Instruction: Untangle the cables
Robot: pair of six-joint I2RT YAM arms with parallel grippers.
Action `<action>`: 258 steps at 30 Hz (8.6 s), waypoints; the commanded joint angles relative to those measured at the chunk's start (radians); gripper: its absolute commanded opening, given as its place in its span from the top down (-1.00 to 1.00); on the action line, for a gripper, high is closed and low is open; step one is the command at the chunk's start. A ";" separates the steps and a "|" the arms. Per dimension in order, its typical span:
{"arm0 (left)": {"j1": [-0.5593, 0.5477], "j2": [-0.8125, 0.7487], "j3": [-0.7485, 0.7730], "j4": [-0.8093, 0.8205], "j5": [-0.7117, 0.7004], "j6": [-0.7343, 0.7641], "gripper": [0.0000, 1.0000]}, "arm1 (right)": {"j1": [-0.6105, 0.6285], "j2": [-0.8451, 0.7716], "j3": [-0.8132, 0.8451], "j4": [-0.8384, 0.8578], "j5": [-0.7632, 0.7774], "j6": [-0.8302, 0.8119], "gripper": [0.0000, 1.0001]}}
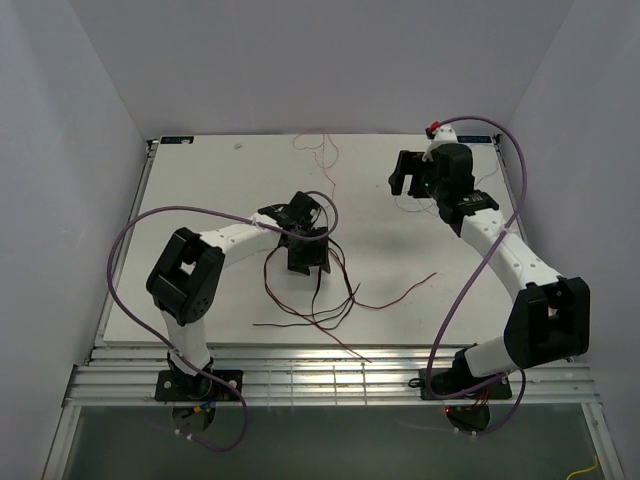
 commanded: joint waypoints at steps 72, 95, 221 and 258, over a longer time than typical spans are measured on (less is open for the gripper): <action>0.684 -0.018 0.811 0.386 -0.286 0.180 1.00 | -0.134 -0.192 -0.073 -0.081 0.228 -0.105 -0.80; 0.684 0.344 0.754 0.250 -0.124 0.022 1.00 | -0.134 -0.167 -0.094 -0.114 0.240 -0.108 -0.80; 0.162 -0.371 0.277 -0.292 -0.110 0.109 1.00 | 0.606 0.058 -0.232 -0.053 -0.199 -0.620 -0.80; 0.162 -0.315 0.259 -0.365 -0.058 -0.122 1.00 | 0.713 0.173 -0.337 0.500 -0.318 -0.527 -0.09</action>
